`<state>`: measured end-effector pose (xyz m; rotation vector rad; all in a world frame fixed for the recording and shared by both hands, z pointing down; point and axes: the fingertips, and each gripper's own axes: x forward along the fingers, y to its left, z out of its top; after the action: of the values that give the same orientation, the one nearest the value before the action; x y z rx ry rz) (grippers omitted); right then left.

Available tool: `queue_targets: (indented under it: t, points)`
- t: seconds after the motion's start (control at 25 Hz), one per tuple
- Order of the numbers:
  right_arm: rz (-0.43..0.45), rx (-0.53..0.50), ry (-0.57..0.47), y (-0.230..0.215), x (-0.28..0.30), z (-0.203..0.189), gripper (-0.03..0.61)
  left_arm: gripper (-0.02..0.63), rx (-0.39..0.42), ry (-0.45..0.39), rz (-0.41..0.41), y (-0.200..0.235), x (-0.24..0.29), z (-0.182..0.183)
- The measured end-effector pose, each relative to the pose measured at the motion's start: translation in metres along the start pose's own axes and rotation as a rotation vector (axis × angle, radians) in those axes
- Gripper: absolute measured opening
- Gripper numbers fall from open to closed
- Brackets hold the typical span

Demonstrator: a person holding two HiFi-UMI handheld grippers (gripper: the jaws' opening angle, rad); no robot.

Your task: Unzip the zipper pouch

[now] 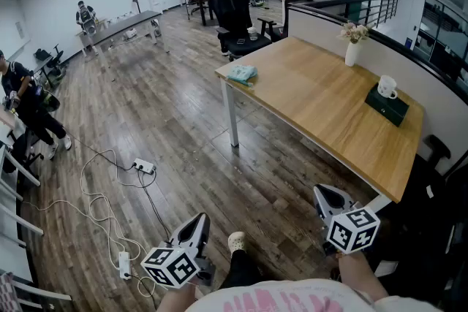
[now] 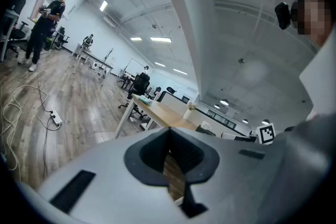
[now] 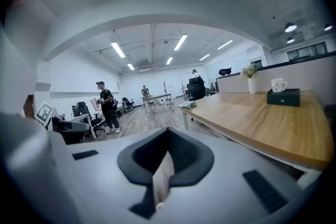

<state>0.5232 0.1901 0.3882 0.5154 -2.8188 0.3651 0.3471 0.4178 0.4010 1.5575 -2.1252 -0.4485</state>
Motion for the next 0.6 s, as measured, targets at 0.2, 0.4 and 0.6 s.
queue_targets:
  t: [0.2, 0.4, 0.6]
  points:
    - [0.005, 0.024, 0.007, 0.001, 0.035, 0.012, -0.003, 0.002, 0.002, -0.004, -0.002, 0.020, 0.023, 0.025]
    - [0.011, 0.022, 0.021, -0.005, 0.090, 0.029, -0.003, 0.002, -0.007, -0.023, -0.013, 0.047, 0.065, 0.057]
    - [0.012, 0.026, 0.004, -0.013, 0.161, 0.065, -0.003, 0.002, 0.008, -0.041, -0.043, 0.077, 0.121, 0.105]
